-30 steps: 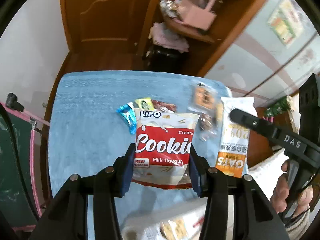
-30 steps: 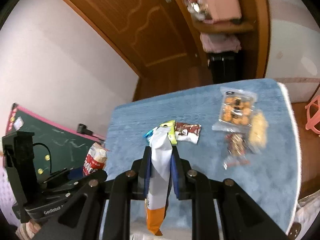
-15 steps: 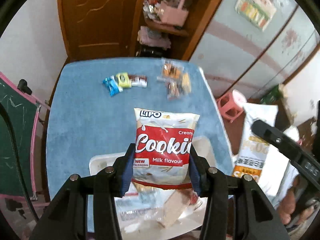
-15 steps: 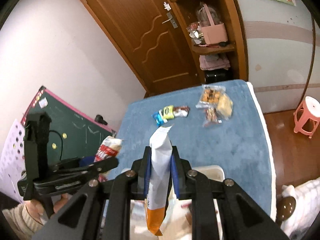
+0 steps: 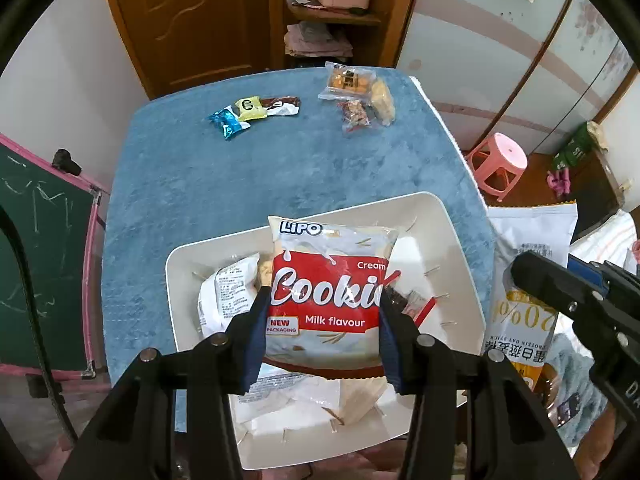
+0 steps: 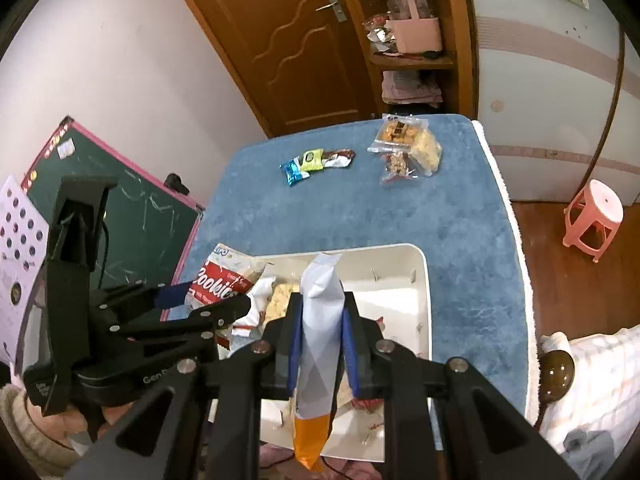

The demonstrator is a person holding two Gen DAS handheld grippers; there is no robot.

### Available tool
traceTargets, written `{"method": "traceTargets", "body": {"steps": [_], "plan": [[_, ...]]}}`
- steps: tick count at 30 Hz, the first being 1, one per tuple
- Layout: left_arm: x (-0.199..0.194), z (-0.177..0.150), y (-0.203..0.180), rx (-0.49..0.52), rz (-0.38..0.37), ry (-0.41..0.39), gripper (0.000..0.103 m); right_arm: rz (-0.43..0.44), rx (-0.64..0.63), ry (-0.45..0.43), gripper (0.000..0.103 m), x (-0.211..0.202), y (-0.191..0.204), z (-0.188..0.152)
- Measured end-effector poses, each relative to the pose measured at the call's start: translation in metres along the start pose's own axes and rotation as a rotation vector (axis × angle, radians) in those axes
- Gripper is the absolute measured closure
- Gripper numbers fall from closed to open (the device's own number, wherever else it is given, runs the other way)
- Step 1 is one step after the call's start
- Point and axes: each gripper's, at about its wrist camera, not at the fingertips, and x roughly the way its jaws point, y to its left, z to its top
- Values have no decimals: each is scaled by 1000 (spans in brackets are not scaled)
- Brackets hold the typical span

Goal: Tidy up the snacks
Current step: 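Carry both bags over the tray and open both grippers to drop them, then lift both open grippers out of the tray toward the remaining snacks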

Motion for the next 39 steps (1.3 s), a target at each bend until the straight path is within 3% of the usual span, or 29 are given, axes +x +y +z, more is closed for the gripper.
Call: {"method": "traceTargets", "body": {"steps": [9,12,14,15,39], "plan": [[-1,-9,4,-10,46,6,54,-14,-30,53,82,11,9,-7],[-3,-10,7,-26,54,9,39,-3,-21,73,75,13,10,-6],[-5,-12,9,-32,61,3,24,-8,-14,75,55,12,10,-5],[-6,-13,9,-34,65,-3,22,-11,-12,66,54,10,11,-5],[-17,-21,8,-31,71,-17,22,-14,-16,45,54,2,20,-8]]}}
